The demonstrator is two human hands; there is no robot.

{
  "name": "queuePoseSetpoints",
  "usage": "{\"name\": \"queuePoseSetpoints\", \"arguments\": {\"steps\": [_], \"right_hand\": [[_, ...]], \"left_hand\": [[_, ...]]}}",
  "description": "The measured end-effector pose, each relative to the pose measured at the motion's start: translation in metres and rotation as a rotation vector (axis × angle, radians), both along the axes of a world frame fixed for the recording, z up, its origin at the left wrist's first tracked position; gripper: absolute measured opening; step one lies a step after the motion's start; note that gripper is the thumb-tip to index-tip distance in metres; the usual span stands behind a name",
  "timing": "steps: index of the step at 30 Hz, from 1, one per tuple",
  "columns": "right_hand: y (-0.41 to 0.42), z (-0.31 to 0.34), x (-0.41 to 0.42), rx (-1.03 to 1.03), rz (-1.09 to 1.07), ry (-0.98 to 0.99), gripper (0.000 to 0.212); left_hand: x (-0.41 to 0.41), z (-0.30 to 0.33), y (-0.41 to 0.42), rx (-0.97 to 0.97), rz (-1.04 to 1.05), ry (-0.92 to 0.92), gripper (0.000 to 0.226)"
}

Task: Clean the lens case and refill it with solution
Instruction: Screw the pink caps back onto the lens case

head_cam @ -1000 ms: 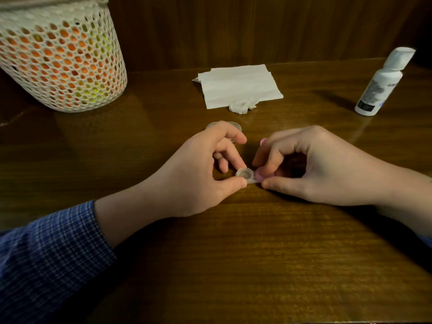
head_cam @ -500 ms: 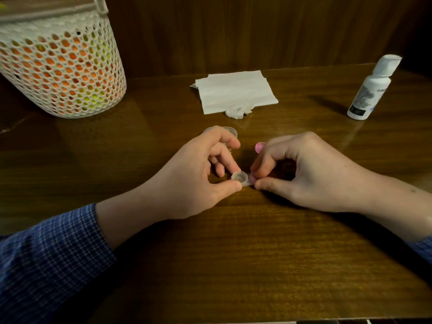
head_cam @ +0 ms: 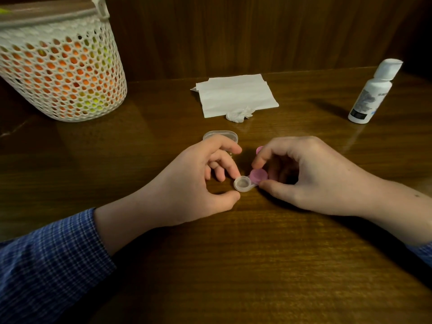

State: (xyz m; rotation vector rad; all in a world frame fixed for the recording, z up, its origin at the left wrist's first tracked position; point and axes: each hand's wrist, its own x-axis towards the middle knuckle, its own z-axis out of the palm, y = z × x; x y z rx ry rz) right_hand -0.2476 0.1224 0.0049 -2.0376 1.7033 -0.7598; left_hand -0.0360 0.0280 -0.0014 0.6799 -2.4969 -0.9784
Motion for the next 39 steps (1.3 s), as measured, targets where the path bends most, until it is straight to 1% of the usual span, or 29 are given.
{"name": "queuePoseSetpoints", "arguments": {"steps": [6,9,13,15,16,21,24,29,35,37,39], "right_hand": [[-0.002,-0.004,-0.002,0.011,-0.105,-0.002,0.025],[-0.002,-0.004,-0.002,0.026,-0.091,-0.015,0.025],[0.0,-0.001,-0.001,0.054,-0.057,-0.096,0.03],[0.002,0.0,0.002,0.063,-0.036,-0.142,0.024],[0.003,0.0,0.004,0.065,-0.026,-0.153,0.026],[0.006,0.0,0.007,0.062,0.033,-0.089,0.062],[0.006,-0.005,0.012,0.021,0.044,-0.044,0.071],[0.005,-0.009,0.015,-0.012,0.034,-0.083,0.065],[0.004,-0.008,0.01,-0.012,0.039,-0.074,0.066],[0.004,-0.005,0.007,-0.045,0.03,-0.101,0.059],[-0.001,-0.002,-0.002,-0.141,-0.066,-0.205,0.045]], "left_hand": [[0.002,-0.001,-0.002,0.01,-0.02,-0.006,0.063],[0.003,-0.002,-0.003,0.005,-0.023,0.007,0.059],[0.003,-0.004,-0.003,-0.005,-0.007,0.031,0.049],[0.003,-0.005,-0.004,0.0,0.003,0.03,0.043],[0.003,-0.005,-0.004,0.002,0.006,0.031,0.041],[0.004,-0.006,-0.003,-0.035,0.031,0.037,0.037],[0.004,-0.007,-0.002,-0.076,0.043,0.046,0.037],[0.004,-0.007,-0.003,-0.12,0.006,0.032,0.027],[0.004,-0.008,-0.004,-0.141,-0.039,-0.009,0.02],[0.004,-0.008,-0.004,-0.142,-0.045,-0.012,0.02],[0.004,-0.008,-0.004,-0.134,-0.049,-0.011,0.02]]}}
